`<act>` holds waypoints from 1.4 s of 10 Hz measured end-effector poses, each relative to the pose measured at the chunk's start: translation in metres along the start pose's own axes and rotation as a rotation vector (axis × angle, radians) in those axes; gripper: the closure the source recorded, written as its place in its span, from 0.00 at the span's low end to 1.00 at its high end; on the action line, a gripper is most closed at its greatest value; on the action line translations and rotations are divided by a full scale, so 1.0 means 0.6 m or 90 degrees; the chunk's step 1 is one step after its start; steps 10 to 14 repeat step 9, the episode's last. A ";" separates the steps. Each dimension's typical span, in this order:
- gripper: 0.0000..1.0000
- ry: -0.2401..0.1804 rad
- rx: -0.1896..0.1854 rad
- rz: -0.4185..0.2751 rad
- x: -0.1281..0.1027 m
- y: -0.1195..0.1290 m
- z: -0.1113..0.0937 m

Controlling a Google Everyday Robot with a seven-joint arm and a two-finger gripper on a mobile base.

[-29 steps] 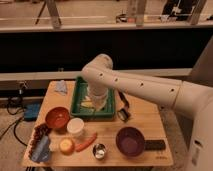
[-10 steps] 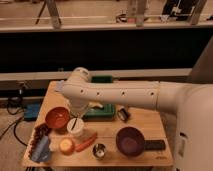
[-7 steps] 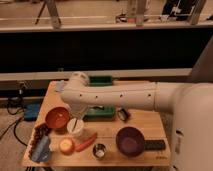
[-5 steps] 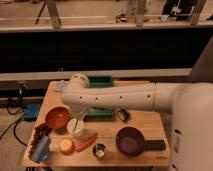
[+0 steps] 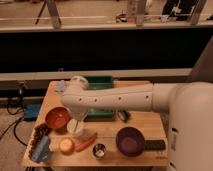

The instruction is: Place fork in paper cup

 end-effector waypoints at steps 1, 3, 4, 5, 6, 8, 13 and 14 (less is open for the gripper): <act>0.29 -0.002 0.000 0.000 0.000 0.001 0.001; 0.20 -0.006 0.004 0.002 0.001 0.003 0.001; 0.20 -0.009 0.006 0.002 0.000 0.002 -0.002; 0.20 -0.010 0.012 0.003 0.001 0.001 -0.009; 0.20 -0.009 0.013 0.006 0.004 0.002 -0.015; 0.20 -0.002 0.011 0.018 0.011 0.000 -0.028; 0.22 -0.001 0.010 0.027 0.015 0.004 -0.033; 0.22 -0.001 0.010 0.027 0.015 0.004 -0.033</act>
